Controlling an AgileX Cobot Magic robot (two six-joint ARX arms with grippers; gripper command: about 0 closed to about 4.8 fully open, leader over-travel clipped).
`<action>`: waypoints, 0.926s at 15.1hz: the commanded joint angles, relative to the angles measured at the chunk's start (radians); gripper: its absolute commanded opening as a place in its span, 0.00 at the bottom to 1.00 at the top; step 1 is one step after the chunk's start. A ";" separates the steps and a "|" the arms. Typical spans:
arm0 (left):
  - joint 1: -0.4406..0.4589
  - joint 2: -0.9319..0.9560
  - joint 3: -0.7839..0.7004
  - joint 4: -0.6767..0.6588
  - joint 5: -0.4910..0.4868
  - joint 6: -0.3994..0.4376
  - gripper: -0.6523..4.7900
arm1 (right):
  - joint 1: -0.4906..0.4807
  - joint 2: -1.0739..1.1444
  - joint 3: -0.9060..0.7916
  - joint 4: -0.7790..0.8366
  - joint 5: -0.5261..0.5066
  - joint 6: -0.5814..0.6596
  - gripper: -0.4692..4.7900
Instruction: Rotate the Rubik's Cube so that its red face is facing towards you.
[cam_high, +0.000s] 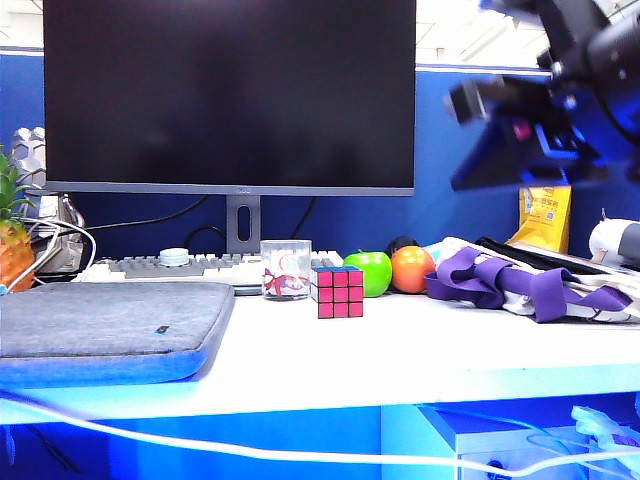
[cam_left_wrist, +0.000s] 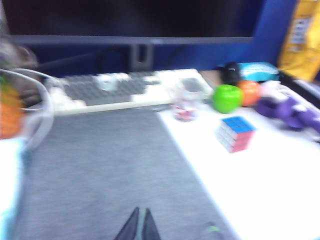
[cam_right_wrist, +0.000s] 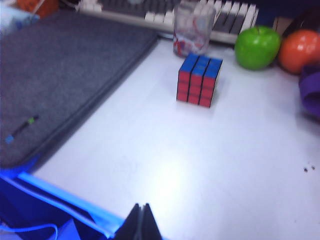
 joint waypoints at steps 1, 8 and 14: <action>0.000 -0.007 -0.006 0.110 0.037 -0.073 0.11 | 0.000 -0.002 0.005 0.042 0.004 0.001 0.07; 0.000 -0.007 -0.026 0.064 0.083 -0.164 0.12 | 0.002 0.004 0.005 0.018 -0.060 0.004 0.08; 0.000 -0.007 -0.026 0.034 0.085 -0.211 0.12 | 0.002 0.004 0.005 0.015 -0.060 0.004 0.08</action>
